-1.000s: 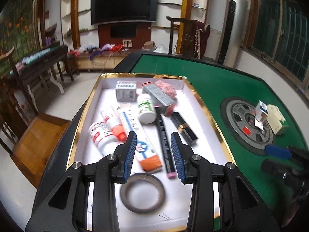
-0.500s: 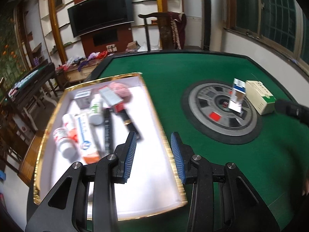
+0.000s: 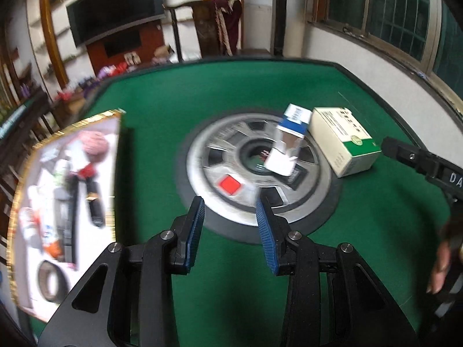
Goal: Organize objects
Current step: 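Move both open tools back toward the two boxes on the table, then grasp the green-and-white box with right tool while left tool grasps the blue-and-white box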
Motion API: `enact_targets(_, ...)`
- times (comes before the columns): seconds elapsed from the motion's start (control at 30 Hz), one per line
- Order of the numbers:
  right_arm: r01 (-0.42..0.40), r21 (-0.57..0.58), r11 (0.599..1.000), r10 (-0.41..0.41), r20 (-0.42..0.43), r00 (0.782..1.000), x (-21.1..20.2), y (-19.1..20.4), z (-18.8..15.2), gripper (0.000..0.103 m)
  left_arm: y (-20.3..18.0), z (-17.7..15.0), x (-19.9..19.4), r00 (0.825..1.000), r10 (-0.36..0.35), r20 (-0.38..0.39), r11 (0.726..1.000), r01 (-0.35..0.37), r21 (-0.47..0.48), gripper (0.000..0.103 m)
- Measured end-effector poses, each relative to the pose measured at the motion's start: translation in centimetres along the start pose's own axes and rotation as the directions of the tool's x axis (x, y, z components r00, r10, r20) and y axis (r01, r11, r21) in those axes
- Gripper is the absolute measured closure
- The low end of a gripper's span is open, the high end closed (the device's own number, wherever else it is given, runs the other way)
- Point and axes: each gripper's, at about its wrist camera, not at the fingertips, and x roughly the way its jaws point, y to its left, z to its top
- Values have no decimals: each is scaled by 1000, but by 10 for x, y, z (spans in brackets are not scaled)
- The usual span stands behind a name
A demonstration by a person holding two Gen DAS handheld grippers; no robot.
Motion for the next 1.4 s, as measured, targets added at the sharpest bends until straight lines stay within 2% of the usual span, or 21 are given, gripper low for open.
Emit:
enact_targets(0.13,36,36,999,-34,-36,999,15,-19,1,26,-4,-6,18,1000,1,-4,1000,-2,-12,66)
enact_targets(0.23,26,35,999,-23,-65,998,26,-16,3,26,1,-9,25,1000,20,-13,1000,-21,-4,66)
enact_targets(0.3,45,-9,999,-45,-75,996,33,-5,7,26,7,-8,24,1000,-1,-12,1000,0,-20,66)
enact_targets(0.4,119,-89,989,-126,-84,988,48,10,17,26,15,-7,17,1000,-1,15,999,2,-40,66)
enact_targets(0.5,183,-135,974,-199,-122,972,67,13,25,24,19,-7,15,1000,-22,12,998,22,-58,66)
enact_targets(0.6,168,-131,977,-183,-119,976,74,14,30,22,19,-8,15,1000,-21,6,998,22,-59,66)
enact_targets(0.77,198,-146,969,-214,-101,972,77,18,36,22,16,-10,17,999,-34,-8,998,34,-56,66)
enact_targets(0.87,230,-195,954,-255,-117,960,82,26,36,22,14,-10,18,999,-35,-9,998,34,-51,66)
enact_targets(0.97,200,-174,964,-227,-157,961,94,23,36,22,11,-12,19,999,-36,-15,998,36,-43,66)
enact_targets(1.07,226,-185,956,-255,-151,955,104,21,37,23,10,-13,20,999,-39,-18,999,38,-30,66)
enact_targets(1.13,222,-173,960,-245,-127,961,102,17,35,33,10,-13,20,999,-36,-18,999,36,-24,66)
enact_targets(1.27,236,-174,956,-256,-108,960,85,10,29,33,9,-14,21,997,-70,-24,998,70,-7,66)
enact_targets(1.4,161,-121,980,-174,-110,979,53,1,19,33,-5,-10,16,992,-126,-15,991,126,42,66)
